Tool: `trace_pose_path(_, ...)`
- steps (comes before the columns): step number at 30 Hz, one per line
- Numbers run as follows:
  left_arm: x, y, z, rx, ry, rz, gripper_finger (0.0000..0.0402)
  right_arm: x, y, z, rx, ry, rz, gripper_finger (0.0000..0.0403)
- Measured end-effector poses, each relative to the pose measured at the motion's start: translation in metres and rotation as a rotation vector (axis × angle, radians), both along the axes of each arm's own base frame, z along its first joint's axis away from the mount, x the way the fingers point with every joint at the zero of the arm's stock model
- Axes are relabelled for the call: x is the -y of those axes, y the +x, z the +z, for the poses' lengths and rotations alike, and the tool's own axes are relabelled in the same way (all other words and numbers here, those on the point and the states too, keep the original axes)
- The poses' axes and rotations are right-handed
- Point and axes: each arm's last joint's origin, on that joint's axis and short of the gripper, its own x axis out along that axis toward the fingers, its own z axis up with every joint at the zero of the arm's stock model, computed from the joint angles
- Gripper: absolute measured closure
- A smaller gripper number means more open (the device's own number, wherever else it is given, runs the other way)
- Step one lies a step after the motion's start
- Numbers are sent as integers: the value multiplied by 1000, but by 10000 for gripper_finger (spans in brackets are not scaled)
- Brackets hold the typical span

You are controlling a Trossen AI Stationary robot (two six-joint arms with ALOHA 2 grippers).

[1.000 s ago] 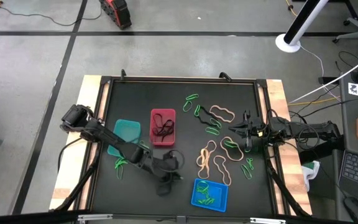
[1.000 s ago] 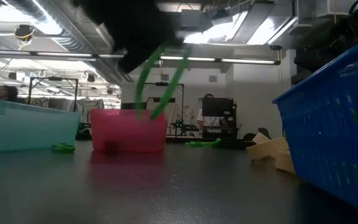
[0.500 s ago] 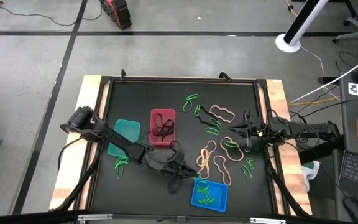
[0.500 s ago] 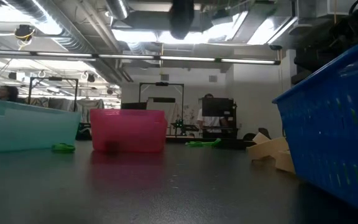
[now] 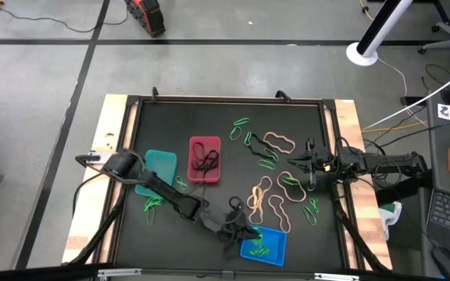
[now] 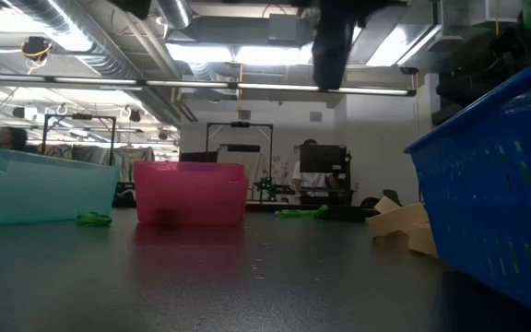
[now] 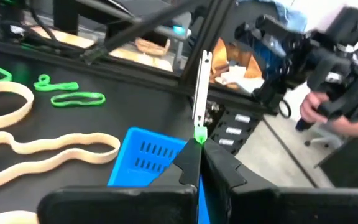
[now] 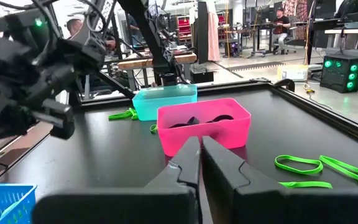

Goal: Sort rubber bands into baskets
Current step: Put the green rubber band into the blue bin

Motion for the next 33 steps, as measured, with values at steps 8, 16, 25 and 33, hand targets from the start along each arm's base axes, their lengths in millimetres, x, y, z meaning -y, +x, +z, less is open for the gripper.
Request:
trace_pose_path(8, -1, 0, -12, -75, 17, -23, 363, 0, 0, 0, 1, 0, 0, 384)
trace_pose_path(16, -5, 1, -16, -112, 22, -9, 273, 0, 0, 0, 1, 0, 0, 384)
trace_pose_path(25, -24, -8, 12, -242, 58, -13, 257, 0, 0, 0, 1, 0, 0, 384)
trace_pose_path(33, -53, -53, 67, -510, 133, 22, 273, 0, 0, 0, -1, 0, 0, 384)
